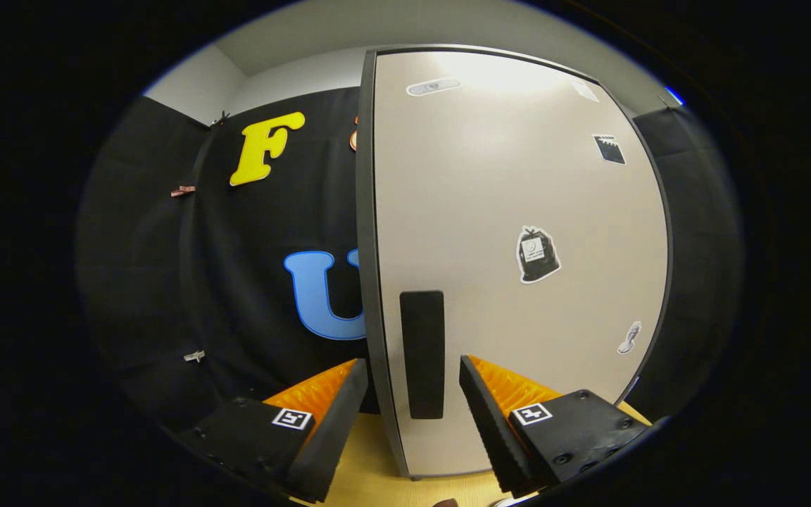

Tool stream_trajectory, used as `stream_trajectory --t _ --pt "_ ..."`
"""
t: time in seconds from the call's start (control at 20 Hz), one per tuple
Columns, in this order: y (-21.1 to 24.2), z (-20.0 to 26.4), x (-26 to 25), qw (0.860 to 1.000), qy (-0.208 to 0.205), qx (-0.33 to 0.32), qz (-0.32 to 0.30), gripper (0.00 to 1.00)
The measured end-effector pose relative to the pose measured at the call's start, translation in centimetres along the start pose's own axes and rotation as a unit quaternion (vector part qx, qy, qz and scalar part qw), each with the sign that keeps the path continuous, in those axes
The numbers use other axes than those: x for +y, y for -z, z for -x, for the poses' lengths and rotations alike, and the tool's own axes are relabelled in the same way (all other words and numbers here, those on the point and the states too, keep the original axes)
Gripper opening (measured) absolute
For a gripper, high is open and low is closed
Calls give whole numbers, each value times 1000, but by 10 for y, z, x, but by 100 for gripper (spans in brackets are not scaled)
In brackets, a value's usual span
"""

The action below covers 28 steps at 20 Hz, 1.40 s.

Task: Open the shoe cabinet door, grab the shoes and put them into the shoe cabinet, then close the shoe cabinet door.

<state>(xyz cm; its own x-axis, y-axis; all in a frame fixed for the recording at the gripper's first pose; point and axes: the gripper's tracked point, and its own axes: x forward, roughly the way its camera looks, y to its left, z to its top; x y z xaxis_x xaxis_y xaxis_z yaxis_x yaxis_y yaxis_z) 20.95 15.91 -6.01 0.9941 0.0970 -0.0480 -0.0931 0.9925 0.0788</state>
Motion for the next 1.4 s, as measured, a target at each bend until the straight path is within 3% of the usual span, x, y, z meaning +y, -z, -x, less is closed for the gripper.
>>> stream_trajectory --t 0.05,0.1,0.2,0.4,0.5,0.55,0.8,1.4 --pt "5 -7 -2 1000 10 3 5 87" --pt "6 -11 -5 1000 14 1 10 71" --pt "9 -21 -5 1000 20 1 12 58" --pt "15 -36 -16 999 48 4 3 57" --pt "15 -32 -15 998 57 -2 13 39" --pt "16 -30 -14 998 54 0 15 39" --pt "18 -29 -15 999 32 9 13 16" --pt "13 70 -30 1000 -22 11 0 15"
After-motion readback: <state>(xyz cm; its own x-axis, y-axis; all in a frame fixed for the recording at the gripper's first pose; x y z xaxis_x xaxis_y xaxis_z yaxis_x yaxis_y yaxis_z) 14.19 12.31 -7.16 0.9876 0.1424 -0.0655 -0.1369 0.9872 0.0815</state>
